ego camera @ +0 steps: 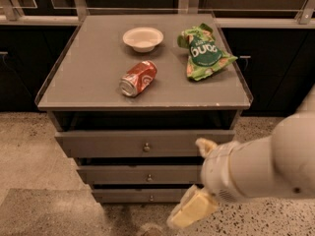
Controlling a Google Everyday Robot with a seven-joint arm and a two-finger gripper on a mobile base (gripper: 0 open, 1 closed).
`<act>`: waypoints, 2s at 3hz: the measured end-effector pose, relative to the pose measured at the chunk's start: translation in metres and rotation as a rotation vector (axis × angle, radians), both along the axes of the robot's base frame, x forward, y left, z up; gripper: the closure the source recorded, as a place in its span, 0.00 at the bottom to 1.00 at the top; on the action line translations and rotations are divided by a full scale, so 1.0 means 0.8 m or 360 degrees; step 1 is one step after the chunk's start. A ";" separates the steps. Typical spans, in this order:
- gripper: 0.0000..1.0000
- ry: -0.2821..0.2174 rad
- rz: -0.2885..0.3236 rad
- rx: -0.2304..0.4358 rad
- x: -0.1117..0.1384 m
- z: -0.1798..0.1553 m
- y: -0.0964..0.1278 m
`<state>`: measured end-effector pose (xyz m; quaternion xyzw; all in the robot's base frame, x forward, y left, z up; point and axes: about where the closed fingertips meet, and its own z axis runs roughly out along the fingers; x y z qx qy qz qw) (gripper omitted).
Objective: Open bottom drawer
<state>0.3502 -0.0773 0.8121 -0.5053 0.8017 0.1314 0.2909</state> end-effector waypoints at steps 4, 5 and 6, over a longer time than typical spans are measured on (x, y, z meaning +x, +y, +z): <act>0.00 0.0327 -0.0221 0.0270 0.027 -0.240 0.027; 0.00 0.0316 -0.0329 0.0337 0.060 -0.305 0.030; 0.00 0.0279 -0.0371 0.0354 0.071 -0.310 0.029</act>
Offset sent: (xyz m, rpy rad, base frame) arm 0.0117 -0.0102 -0.0754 0.0148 0.0973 -0.1208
